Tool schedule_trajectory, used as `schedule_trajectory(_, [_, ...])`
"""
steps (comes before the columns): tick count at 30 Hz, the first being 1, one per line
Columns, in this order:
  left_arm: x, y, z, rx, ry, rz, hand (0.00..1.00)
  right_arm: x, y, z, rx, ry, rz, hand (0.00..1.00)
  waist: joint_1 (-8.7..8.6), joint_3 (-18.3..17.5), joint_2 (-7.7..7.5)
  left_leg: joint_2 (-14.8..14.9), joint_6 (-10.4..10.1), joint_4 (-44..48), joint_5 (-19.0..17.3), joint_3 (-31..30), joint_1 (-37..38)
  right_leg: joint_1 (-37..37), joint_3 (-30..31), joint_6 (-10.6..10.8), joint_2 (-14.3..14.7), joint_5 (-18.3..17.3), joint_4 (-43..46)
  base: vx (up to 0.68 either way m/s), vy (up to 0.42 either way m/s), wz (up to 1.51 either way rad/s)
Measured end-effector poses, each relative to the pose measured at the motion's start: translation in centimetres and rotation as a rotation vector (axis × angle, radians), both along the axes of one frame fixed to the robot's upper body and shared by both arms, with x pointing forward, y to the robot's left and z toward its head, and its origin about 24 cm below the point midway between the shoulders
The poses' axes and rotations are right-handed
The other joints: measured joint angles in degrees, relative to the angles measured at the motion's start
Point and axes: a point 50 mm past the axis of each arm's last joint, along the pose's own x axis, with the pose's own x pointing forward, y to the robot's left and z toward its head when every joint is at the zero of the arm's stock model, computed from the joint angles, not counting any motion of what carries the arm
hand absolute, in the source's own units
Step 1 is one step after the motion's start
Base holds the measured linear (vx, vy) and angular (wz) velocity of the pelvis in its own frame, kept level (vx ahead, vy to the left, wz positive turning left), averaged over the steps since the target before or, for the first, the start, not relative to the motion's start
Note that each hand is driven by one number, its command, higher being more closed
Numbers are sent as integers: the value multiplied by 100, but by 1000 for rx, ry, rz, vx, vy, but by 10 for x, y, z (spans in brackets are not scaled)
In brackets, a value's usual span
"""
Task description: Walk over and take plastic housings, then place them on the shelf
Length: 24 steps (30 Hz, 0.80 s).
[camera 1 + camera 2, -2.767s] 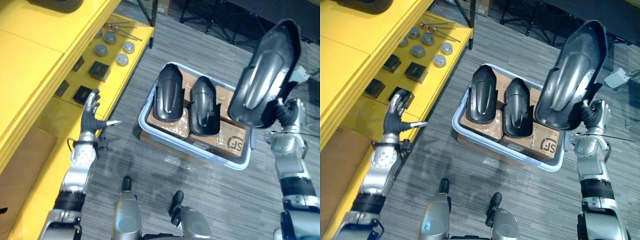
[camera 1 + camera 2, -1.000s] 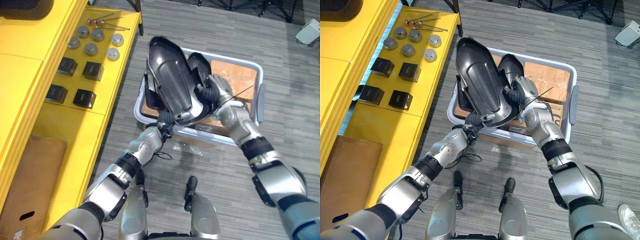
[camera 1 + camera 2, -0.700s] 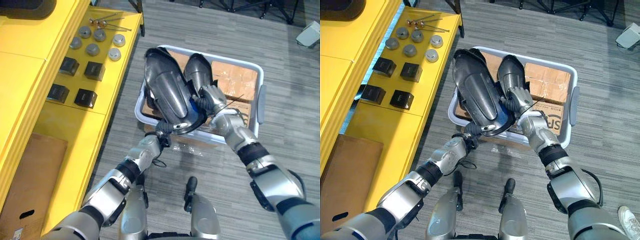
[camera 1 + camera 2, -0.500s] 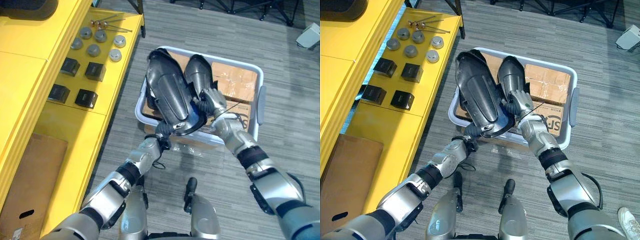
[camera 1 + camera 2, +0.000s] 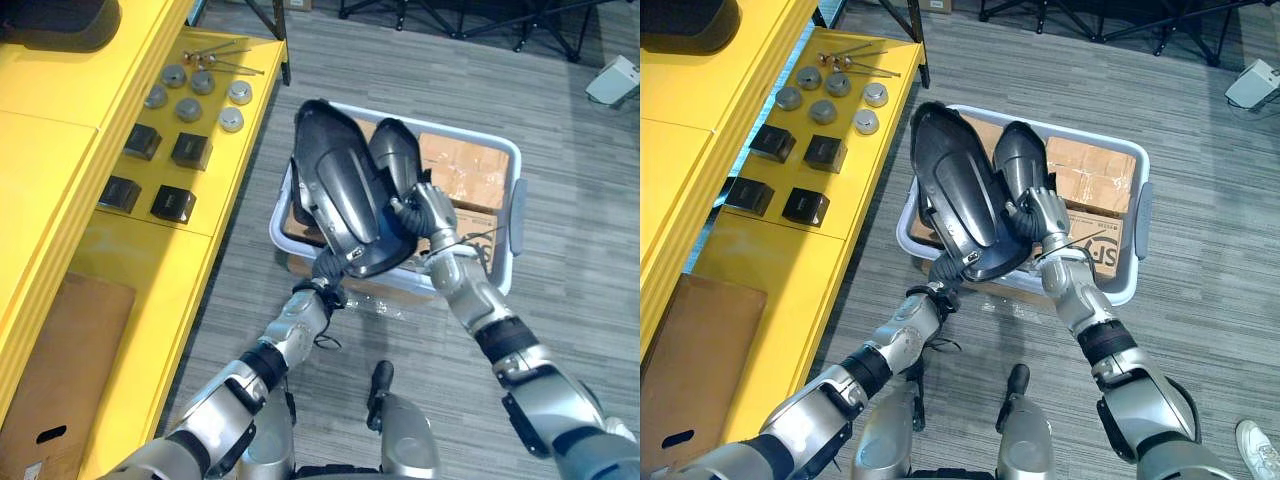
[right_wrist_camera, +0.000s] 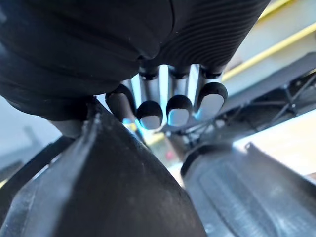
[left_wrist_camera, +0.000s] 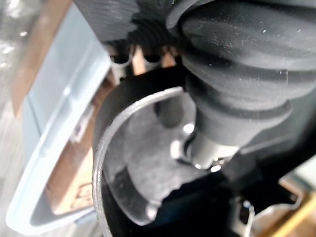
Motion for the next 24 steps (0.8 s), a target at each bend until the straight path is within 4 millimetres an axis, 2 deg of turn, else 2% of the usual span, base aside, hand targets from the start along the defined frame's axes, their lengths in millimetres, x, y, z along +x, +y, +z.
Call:
schedule_trajectory(5, [-8, -2, -10, 107, 1, 20, 100, -18, -9, -33, 11, 79, -28, 0, -19, -42, -74, -6, -7, -133, 11, 85, 183, 101, 59, 2, 10, -16, -61, 56, 3, -6])
schedule_trajectory(10, [-9, -8, 6, 234, -120, 62, 100, -35, -15, -58, 39, 102, -77, 0, -37, -84, -129, -14, -5, -257, 16, 156, 363, 246, 89, 6, 25, -13, -184, 28, 6, -5])
schedule_trajectory(14, [-12, -11, 27, 290, -250, 132, 100, -54, -4, -78, 187, 107, -105, 0, -55, -488, -306, 15, -7, -367, 17, 196, 430, 308, 100, 16, 71, -2, -329, 36, -5, -4])
schedule_trajectory(16, [-15, -10, 41, 274, -317, 182, 100, -63, 6, -78, 296, 77, -90, 0, -84, -581, -337, 8, -8, -430, 16, 231, 582, 461, 107, 35, 76, 11, -425, 55, 0, -8])
schedule_trajectory(19, [-14, 1, 59, 313, -429, 293, 100, -76, 19, -62, 463, -23, -48, 0, -131, -811, -334, 3, -9, -453, 12, 292, 615, 492, 144, 62, 82, 43, -524, 21, 6, -8])
schedule_trajectory(21, [-12, 8, 59, 384, -459, 353, 100, -81, 24, -50, 537, -84, -6, 0, -171, -880, -328, 1, -9, -493, 12, 312, 669, 522, 168, 69, 89, 59, -554, -4, 3, -7])
schedule_trajectory(24, [-16, 21, 44, 480, -432, 433, 100, -94, 26, -39, 599, -156, 46, 0, -200, -947, -331, -16, -4, -530, -5, 338, 774, 627, 214, 101, 91, 90, -648, -22, 12, -7])
